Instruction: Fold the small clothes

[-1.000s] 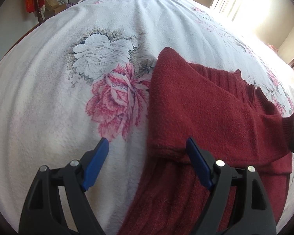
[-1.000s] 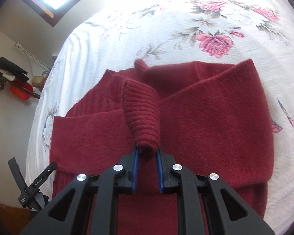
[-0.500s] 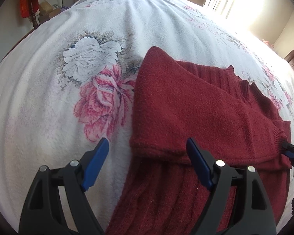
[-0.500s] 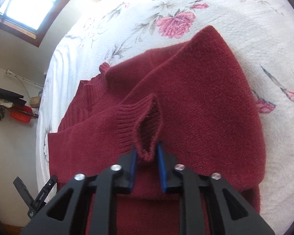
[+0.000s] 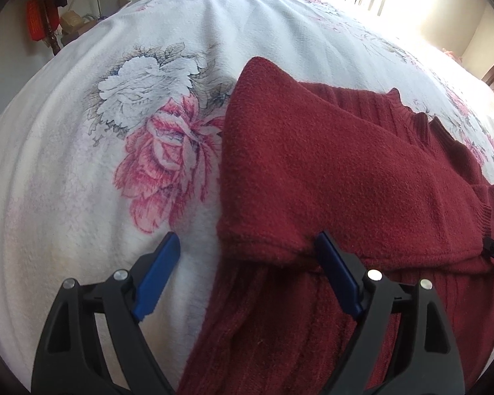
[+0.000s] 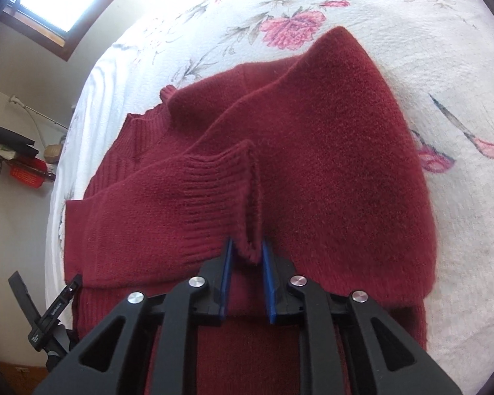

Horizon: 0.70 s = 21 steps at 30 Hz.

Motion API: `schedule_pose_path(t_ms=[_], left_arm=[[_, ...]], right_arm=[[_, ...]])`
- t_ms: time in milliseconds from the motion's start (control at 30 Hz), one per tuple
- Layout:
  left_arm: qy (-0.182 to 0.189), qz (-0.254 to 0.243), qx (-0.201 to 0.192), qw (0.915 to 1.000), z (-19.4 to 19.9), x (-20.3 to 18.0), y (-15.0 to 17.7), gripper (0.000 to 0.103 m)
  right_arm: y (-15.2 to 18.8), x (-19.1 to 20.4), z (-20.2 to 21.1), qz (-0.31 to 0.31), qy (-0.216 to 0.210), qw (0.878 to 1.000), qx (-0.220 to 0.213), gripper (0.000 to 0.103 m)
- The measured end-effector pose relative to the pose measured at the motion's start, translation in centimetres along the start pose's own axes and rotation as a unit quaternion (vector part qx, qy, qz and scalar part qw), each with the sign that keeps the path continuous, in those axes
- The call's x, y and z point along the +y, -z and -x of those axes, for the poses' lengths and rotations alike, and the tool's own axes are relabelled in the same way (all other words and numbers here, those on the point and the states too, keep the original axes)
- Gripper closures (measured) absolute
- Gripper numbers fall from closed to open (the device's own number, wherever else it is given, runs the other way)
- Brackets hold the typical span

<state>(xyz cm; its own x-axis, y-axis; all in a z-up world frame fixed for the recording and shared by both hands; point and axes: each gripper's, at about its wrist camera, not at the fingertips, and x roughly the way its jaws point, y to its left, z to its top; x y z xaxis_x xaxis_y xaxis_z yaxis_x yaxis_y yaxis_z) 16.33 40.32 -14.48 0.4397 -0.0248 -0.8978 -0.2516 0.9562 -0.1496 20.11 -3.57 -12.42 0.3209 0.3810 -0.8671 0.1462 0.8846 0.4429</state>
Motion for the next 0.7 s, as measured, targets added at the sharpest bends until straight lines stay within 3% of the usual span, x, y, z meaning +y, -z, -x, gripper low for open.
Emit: schedule_pose_path(t_ms=[133,300,467,533,700], left_arm=[[0.016,-0.019,0.018,0.9995,2.4,0.0,1.5,0.022],[0.044,-0.054,0.041,0.9967,7.8,2.1,6.1,0.021],[0.066,-0.071,0.094,0.9908,11.4,5.6,10.9,0.017],[0.061,-0.073,0.111,0.9893,12.2,6.7,12.8,0.017],[0.089,-0.047,0.152,0.9833,12.6,8.8,16.4,0.017]], right_arm=[[4.1,-1.2,6.1,0.043,0.037,0.998,-0.011,0.071],[11.4,-5.4,12.7,0.05,0.015,0.999,-0.002,0.054],[18.3,-8.6,15.3,0.066,0.026,0.997,0.032,0.053],[20.1,-9.8,15.7,0.058,0.015,0.997,0.045,0.052],[23.2,-11.0,15.0,0.06,-0.014,0.995,0.083,0.052]])
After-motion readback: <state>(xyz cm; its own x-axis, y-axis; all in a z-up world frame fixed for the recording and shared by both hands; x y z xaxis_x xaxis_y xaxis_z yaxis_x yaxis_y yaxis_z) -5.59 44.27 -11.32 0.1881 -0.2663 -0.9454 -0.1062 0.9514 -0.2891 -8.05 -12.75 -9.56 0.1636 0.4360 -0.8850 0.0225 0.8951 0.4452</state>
